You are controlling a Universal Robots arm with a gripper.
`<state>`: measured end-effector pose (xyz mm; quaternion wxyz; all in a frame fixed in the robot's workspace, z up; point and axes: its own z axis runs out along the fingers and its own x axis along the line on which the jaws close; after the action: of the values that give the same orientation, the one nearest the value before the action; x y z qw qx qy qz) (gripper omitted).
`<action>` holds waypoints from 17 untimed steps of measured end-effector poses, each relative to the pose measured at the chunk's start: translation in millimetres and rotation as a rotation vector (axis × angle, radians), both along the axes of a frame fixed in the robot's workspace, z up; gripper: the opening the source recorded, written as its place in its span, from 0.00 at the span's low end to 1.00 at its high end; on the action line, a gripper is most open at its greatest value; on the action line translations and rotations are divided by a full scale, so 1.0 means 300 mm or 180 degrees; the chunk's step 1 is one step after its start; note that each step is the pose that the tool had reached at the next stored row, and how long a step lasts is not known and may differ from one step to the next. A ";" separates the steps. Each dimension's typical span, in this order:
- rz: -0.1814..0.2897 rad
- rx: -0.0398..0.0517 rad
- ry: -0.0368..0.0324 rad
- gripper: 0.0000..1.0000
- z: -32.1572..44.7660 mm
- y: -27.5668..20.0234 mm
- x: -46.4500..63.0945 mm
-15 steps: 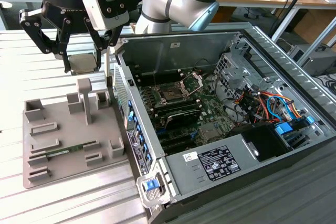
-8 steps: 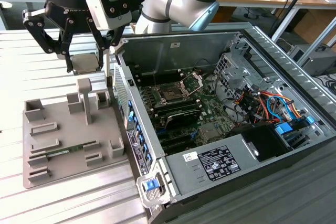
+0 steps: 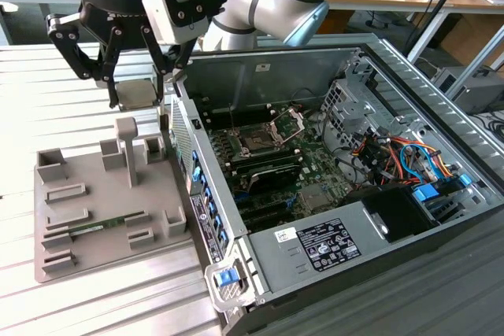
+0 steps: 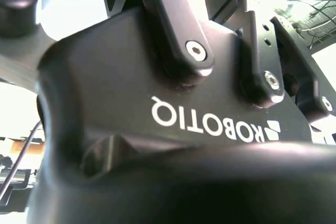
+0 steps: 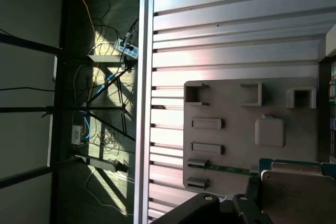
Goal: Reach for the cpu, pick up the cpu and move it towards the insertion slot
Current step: 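Pick up the cpu and move it towards the insertion slot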
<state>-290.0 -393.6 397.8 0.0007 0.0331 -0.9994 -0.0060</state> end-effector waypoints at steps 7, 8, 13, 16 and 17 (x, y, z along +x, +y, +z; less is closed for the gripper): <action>0.0000 0.0000 0.0000 0.55 0.000 0.000 0.023; 0.0000 0.0000 0.0000 0.55 0.000 0.000 0.027; 0.0000 0.0000 0.0000 0.55 0.000 0.000 0.049; 0.0000 0.0000 0.0000 0.55 0.000 0.000 0.058; 0.0000 0.0000 0.0000 0.55 0.000 0.000 0.060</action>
<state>-272.0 -393.6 397.8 0.0007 0.0331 -0.9994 -0.0060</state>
